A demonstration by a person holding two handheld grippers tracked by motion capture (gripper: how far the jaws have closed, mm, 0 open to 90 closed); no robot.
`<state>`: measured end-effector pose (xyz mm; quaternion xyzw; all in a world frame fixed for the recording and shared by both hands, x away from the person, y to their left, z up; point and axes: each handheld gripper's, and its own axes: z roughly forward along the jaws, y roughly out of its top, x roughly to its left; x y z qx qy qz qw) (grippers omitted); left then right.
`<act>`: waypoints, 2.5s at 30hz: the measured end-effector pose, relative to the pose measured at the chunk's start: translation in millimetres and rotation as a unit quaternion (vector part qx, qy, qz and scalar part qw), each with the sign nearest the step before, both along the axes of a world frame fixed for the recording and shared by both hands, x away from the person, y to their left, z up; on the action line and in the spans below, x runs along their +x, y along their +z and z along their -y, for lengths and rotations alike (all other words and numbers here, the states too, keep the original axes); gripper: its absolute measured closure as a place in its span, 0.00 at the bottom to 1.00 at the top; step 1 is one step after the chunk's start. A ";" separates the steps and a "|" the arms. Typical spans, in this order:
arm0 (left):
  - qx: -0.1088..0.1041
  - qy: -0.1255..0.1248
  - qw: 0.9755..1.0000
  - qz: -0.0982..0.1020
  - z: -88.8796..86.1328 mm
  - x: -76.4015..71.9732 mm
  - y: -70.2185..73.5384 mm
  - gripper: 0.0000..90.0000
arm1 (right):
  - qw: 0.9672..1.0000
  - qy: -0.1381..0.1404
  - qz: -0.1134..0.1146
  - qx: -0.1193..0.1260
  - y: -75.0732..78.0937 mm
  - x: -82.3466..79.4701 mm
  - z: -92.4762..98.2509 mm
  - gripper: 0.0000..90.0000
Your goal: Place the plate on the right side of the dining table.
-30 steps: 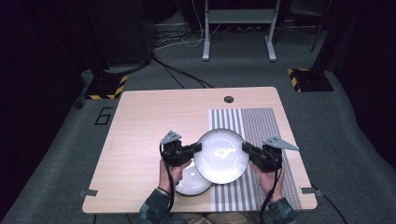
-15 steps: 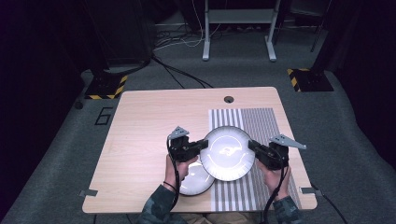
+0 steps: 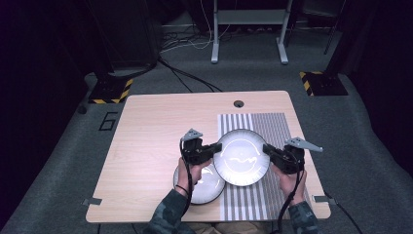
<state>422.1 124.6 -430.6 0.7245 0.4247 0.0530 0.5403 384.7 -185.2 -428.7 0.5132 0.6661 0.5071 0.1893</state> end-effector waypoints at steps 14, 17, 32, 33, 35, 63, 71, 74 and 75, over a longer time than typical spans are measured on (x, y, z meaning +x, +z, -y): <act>0.003 -0.005 1.000 -0.011 15.6 11.0 -4.2 0.93 | 1.000 -0.010 -0.010 -0.002 -1.5 10.1 13.8 0.92; 0.003 -0.003 1.000 -0.009 18.7 12.9 -4.8 0.93 | 1.000 -0.012 -0.014 -0.005 -1.8 11.1 15.8 0.92; 0.005 -0.006 1.000 -0.021 33.9 22.7 -6.6 0.93 | 0.999 -0.025 -0.024 -0.002 -4.8 16.7 28.4 0.92; 0.005 -0.008 1.000 -0.022 34.6 23.3 -6.9 0.93 | 0.999 -0.025 -0.026 -0.002 -5.0 17.1 29.0 0.92; 0.006 -0.008 1.000 -0.025 36.2 24.4 -7.6 0.93 | 0.999 -0.026 -0.027 -0.002 -5.9 18.2 30.5 0.92; 0.008 -0.006 0.998 -0.055 50.6 37.9 -14.8 0.93 | 0.998 -0.032 -0.043 -0.011 -11.8 31.9 42.6 0.91; 0.005 -0.005 0.998 -0.065 54.0 42.0 -16.9 0.93 | 0.998 -0.031 -0.046 -0.011 -12.8 36.7 46.1 0.91; 0.007 -0.003 0.998 -0.068 55.7 43.1 -17.0 0.93 | 0.998 -0.032 -0.049 -0.009 -13.4 38.3 47.5 0.91; 0.007 -0.004 0.998 -0.068 56.1 43.2 -16.8 0.93 | 0.998 -0.032 -0.050 -0.010 -13.7 38.7 48.0 0.91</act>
